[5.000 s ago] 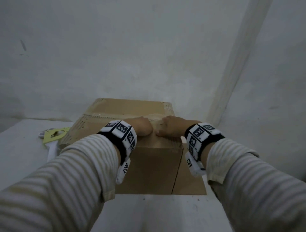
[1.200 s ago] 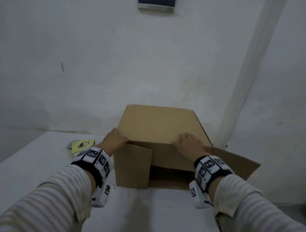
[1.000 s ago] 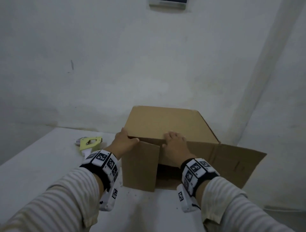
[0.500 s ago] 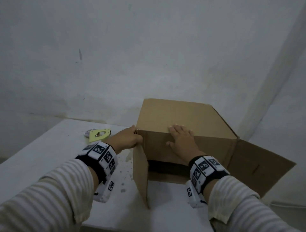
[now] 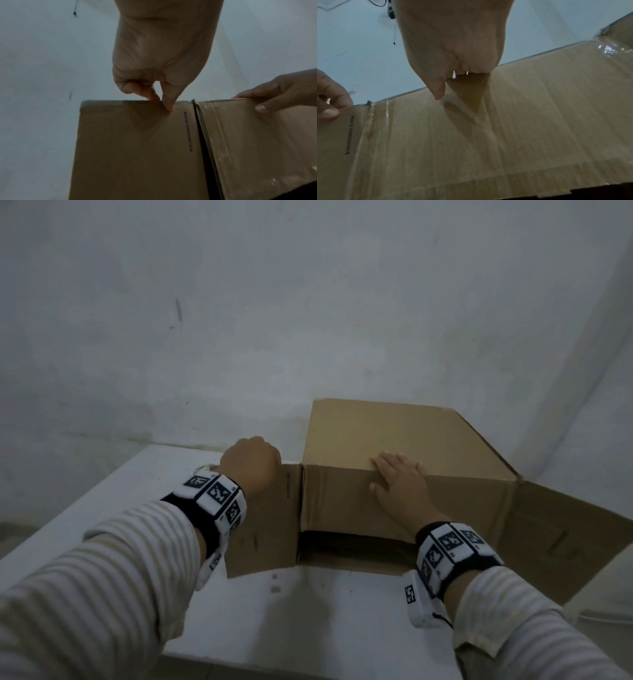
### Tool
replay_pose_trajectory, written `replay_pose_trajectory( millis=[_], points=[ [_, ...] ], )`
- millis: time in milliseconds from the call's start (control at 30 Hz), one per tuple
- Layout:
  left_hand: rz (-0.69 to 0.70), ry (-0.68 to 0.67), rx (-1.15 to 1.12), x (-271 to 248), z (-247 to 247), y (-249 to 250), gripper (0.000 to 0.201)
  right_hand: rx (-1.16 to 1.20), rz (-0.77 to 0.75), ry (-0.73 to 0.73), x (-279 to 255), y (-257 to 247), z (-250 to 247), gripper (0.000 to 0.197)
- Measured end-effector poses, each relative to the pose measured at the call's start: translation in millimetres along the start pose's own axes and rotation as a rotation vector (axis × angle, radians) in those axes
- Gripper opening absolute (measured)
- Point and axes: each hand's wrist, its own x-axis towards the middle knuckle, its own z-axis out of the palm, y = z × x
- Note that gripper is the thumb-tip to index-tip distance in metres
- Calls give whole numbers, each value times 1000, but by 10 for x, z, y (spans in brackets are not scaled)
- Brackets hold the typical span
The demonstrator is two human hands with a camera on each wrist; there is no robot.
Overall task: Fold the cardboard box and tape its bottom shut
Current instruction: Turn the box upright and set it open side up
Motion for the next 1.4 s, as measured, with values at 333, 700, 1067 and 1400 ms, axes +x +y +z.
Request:
replay_pose_trajectory(
  millis=[333, 700, 1067, 1400],
  points=[
    [-223, 57, -670, 210, 225, 385, 39, 326, -21, 194, -281, 66, 207, 63],
    [-245, 37, -1179, 199, 371, 525, 48, 1027, 695, 76, -627, -105, 580, 50],
    [-203, 70, -1201, 157, 367, 504, 36, 1580, 1016, 224, -639, -39, 509, 45],
    [-152, 79, -1116, 156, 315, 569, 34, 1341, 844, 751, -926, -185, -60, 16]
  ],
)
